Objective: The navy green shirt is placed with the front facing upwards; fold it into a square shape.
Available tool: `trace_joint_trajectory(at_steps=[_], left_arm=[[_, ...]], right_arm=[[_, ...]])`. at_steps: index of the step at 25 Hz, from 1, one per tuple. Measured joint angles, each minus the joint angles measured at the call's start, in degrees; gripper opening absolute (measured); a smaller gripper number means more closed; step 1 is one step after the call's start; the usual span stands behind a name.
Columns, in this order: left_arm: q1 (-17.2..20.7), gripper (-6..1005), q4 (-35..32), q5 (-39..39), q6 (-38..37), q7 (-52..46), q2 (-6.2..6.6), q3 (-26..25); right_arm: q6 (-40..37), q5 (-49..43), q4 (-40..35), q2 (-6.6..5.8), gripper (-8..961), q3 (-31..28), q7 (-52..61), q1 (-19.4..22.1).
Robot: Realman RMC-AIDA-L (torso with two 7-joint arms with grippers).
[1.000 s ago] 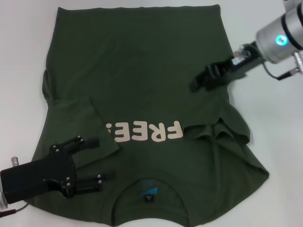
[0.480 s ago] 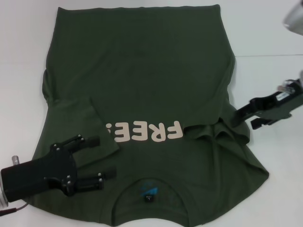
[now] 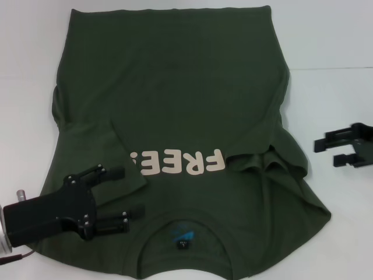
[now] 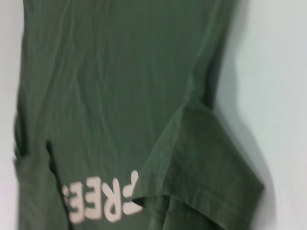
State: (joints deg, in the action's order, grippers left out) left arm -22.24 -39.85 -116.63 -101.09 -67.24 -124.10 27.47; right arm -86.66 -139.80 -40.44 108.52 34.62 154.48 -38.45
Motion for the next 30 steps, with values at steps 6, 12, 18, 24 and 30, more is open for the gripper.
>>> trace_joint_trajectory(at_steps=[6, 12, 18, 24, 30], left_arm=[[-0.05, 938, 0.04, 0.16, 0.05, -0.16, -0.08, -0.05], [-0.26, 938, 0.33, 1.88, 0.26, -0.41, -0.06, -0.06], [-0.80, 938, 0.99, 2.12, 0.88, -0.43, 0.00, -0.05], [-0.83, 938, 1.39, 2.36, 1.17, -0.32, 0.00, -0.05], [-0.86, 937, 1.39, 2.76, 1.18, -0.31, 0.00, -0.11]], right_arm=[[0.91, 6.75, 3.84, -0.48, 716, -4.70, -1.69, 6.17], [4.42, 9.18, 9.28, 0.97, 715, -7.20, -5.01, 7.92], [7.46, 9.34, 10.69, 1.86, 714, -6.99, -5.67, 6.79], [10.30, 9.36, 10.87, 2.98, 713, -6.62, -5.76, 5.66], [13.08, 9.12, 12.70, 3.60, 712, -5.22, -5.80, 4.73]])
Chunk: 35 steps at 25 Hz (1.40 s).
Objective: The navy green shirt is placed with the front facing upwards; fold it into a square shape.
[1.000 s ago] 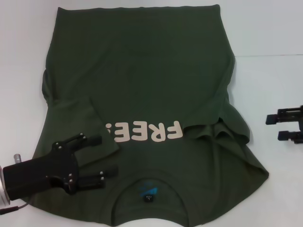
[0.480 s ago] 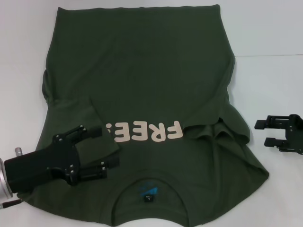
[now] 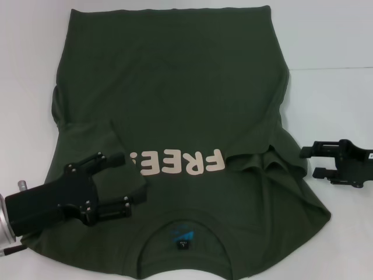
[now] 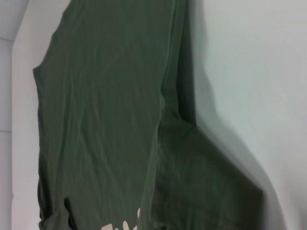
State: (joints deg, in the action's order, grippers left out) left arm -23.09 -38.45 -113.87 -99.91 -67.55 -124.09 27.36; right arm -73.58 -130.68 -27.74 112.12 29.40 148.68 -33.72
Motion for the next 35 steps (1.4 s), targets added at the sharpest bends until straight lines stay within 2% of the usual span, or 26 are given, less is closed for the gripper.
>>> trace_joint_trajectory(at_steps=[19, 29, 32, 35], left_arm=[[-0.02, 937, -0.04, 0.15, 0.50, -0.01, 0.09, -0.11], [-0.02, 936, 0.03, 0.14, 0.52, -0.11, 0.09, -0.11], [-0.02, 936, 0.05, 0.14, 0.52, -0.13, 0.09, -0.11], [-0.02, 936, 0.05, 0.14, 0.56, -0.13, 0.09, -0.11]], right_arm=[[3.32, -0.10, 1.11, 1.76, 713, 1.20, -0.73, -1.28], [5.86, -0.05, 0.74, 2.24, 592, 3.66, -1.37, -2.36], [5.97, 0.11, 0.59, 2.29, 386, 3.78, -2.01, -2.65], [6.01, 0.00, 0.53, 2.28, 247, 3.82, -2.13, -3.02]])
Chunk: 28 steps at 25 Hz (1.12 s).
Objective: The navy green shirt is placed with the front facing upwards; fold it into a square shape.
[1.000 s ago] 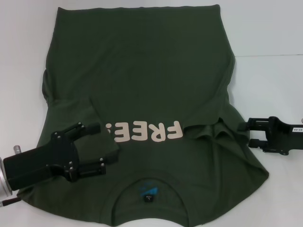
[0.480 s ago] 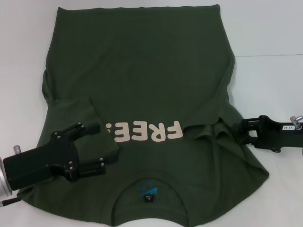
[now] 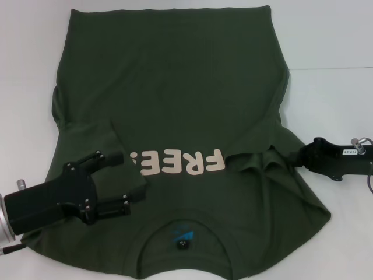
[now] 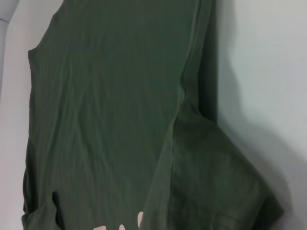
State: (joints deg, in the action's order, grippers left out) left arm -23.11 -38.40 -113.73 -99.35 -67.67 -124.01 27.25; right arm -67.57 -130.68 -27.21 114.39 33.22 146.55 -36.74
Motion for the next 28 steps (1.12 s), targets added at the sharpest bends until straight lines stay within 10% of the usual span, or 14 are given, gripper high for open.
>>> trace_joint_trajectory(at_steps=[8, 28], left_arm=[[0.01, 936, 0.00, 0.00, 0.57, 0.00, 0.00, 0.00], [-0.27, 935, 0.09, 0.09, 0.88, 0.00, 0.00, 0.00]], right_arm=[[-0.24, 2.34, -0.76, -0.04, 9, -0.38, -1.17, -0.38], [0.80, 12.86, -0.79, 0.99, 10, -0.05, -4.45, -6.30]])
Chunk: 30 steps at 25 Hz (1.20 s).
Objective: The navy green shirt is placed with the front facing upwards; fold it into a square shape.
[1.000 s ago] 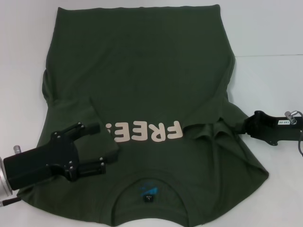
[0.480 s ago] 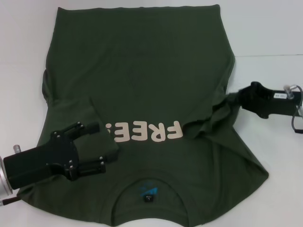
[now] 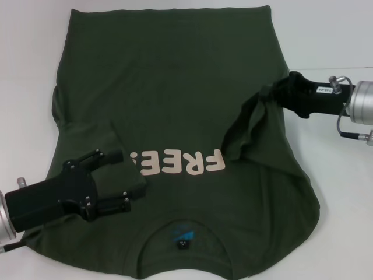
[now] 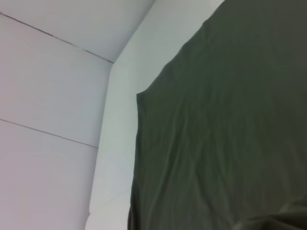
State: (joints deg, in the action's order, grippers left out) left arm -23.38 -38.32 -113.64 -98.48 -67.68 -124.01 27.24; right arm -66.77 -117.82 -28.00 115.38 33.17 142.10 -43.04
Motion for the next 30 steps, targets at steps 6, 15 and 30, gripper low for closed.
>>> trace_joint_trajectory(at_steps=[6, 15, 30], left_arm=[[-0.20, 935, 0.36, 0.00, 0.80, -0.06, 0.00, 0.00], [-0.54, 934, 0.74, 0.10, 1.45, -0.09, 0.00, 0.00], [-0.71, 934, 1.25, 0.17, 1.44, -0.09, 0.00, 0.00]], right_arm=[[-0.86, 0.87, 0.62, 0.45, 10, 0.10, 0.00, -1.17], [-3.08, 1.60, 0.65, 1.02, 9, 0.14, -0.23, -1.16], [-4.86, 1.66, 1.42, 0.99, 156, -0.03, -3.29, -0.79]])
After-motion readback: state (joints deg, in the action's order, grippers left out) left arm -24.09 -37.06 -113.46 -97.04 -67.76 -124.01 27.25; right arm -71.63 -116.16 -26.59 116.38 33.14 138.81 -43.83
